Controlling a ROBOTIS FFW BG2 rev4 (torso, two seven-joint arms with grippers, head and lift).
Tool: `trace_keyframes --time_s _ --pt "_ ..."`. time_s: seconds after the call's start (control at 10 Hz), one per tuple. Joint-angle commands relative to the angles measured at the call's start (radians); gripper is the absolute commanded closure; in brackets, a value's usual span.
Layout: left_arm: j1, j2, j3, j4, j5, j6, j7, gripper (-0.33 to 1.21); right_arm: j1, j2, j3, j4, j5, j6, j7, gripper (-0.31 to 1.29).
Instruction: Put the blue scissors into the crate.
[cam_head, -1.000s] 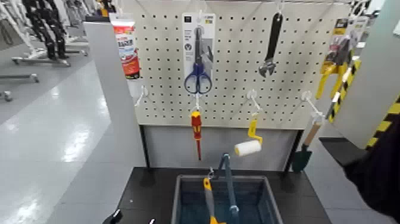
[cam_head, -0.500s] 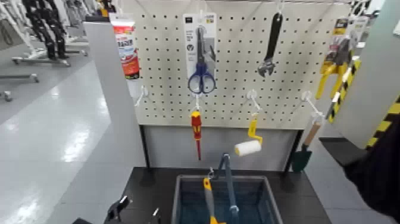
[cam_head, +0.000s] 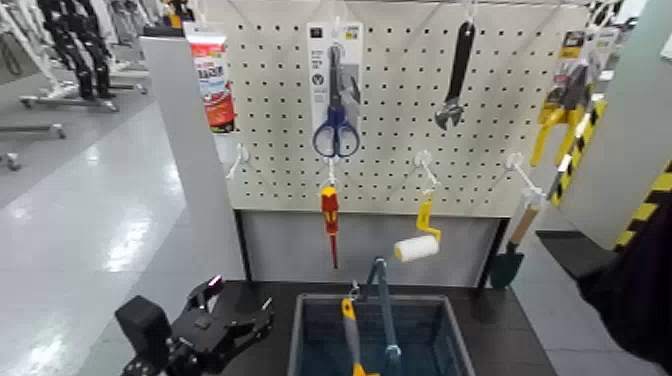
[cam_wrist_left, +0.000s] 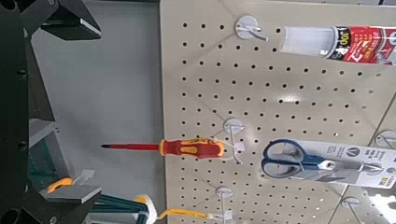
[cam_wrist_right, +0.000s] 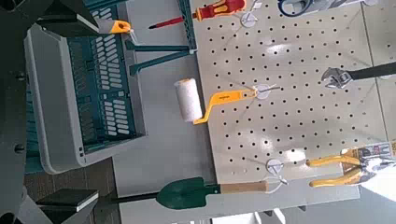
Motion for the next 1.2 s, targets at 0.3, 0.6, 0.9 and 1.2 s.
trace_keyframes --time_s 0.3,0.6,0.9,1.2 --pt "-0.163 0.041 -0.002 0.013 0.031 0.071 -0.111 0.15 -0.006 0.000 0.007 0.005 0.000 0.002 0.000 0.09" --pt "-0.269 0.061 -0.043 0.062 0.071 0.081 -0.183 0.15 -0.011 -0.002 0.010 0.006 -0.003 0.002 0.002 0.09" --pt "-0.346 0.064 -0.082 0.097 0.082 0.068 -0.219 0.17 -0.015 -0.002 0.012 0.011 -0.008 0.002 0.008 0.09" --pt "-0.438 0.060 -0.118 0.140 0.085 0.028 -0.243 0.17 -0.018 -0.004 0.015 0.012 -0.009 0.002 0.011 0.09"
